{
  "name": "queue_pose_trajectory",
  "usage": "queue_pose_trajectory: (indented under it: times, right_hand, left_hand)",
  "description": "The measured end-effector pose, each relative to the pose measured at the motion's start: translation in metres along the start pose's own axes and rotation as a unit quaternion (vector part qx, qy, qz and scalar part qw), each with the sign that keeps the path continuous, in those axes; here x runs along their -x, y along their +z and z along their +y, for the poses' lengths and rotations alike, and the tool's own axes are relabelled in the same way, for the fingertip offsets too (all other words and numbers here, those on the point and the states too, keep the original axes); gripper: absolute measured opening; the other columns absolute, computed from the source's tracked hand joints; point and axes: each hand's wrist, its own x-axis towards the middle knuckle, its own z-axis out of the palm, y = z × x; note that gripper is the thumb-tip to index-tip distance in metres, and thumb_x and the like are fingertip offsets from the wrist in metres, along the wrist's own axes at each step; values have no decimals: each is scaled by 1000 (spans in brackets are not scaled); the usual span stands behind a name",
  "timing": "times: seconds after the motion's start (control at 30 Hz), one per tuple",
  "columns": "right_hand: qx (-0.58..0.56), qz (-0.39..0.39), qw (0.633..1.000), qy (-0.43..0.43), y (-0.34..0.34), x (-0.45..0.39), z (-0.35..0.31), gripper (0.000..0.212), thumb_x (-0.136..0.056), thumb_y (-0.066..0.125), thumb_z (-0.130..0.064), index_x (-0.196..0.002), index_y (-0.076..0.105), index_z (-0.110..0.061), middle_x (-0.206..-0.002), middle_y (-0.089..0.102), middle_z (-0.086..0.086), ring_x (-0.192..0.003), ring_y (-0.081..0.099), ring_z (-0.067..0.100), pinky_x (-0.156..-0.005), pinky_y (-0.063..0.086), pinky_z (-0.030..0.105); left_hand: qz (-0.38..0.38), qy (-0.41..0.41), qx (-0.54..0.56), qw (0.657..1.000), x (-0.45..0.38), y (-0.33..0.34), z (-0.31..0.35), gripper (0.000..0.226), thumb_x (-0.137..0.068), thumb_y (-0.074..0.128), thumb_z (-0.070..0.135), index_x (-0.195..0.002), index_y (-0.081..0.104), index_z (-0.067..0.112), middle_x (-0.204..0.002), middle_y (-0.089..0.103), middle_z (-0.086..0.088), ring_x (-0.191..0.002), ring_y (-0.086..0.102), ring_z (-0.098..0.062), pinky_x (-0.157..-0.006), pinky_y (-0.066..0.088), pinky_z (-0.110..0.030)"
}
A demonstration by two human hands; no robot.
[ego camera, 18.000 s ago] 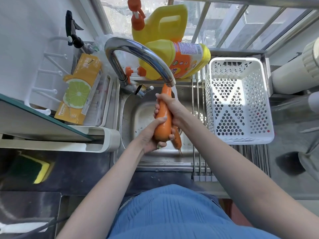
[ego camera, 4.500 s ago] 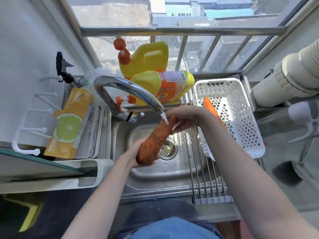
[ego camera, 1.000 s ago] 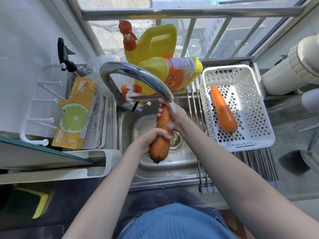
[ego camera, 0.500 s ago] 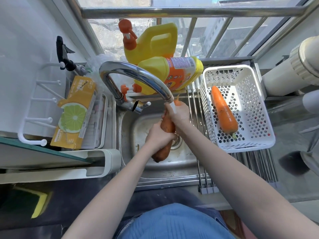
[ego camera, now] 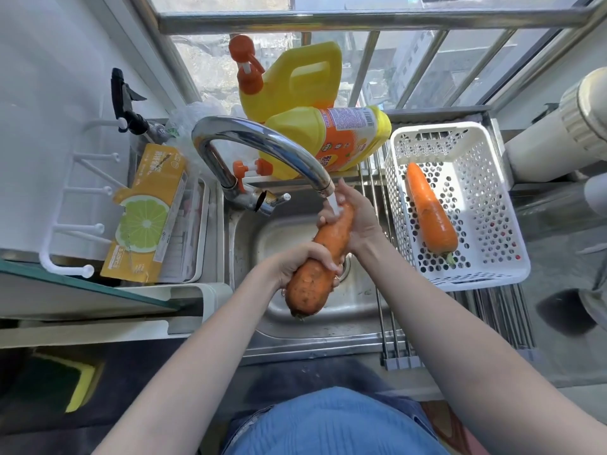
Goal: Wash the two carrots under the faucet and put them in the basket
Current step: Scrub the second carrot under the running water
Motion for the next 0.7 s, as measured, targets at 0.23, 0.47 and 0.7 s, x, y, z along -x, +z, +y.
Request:
queue_pose_trajectory:
  times: [0.23,0.47,0.7]
  right_hand:
    - [101,235,967,14,4,-7,-5,24,-91,47,-17,-67,45,-16,-55,39,1,-36,38,15,-36,39,20]
    - [199,418,884,-68,12,-14,5,35,-93,48,-13,-59,55,-6,-53,58,11,-34,51,21,-48,44,28]
    - [167,28,984,60,1,22,7,34,-92,55,-42,-88,58,-9,-79,67,7,-77,65,21,-82,53,34]
  left_hand:
    - [383,44,-278,880,-31,15,-12,29,-58,72,30,-83,60,21,-80,67,0,-75,65,-22,-75,56,-37]
    - [469,26,-462,752,-32,15,-23,33,-65,62,34,-95,58,22,-91,68,-3,-87,63,-30,-72,48,-34]
    - [157,62,-9,986,-2,9,-6,25,-56,64,3,-80,58,2,-65,61,-9,-56,62,-21,-59,55,-30]
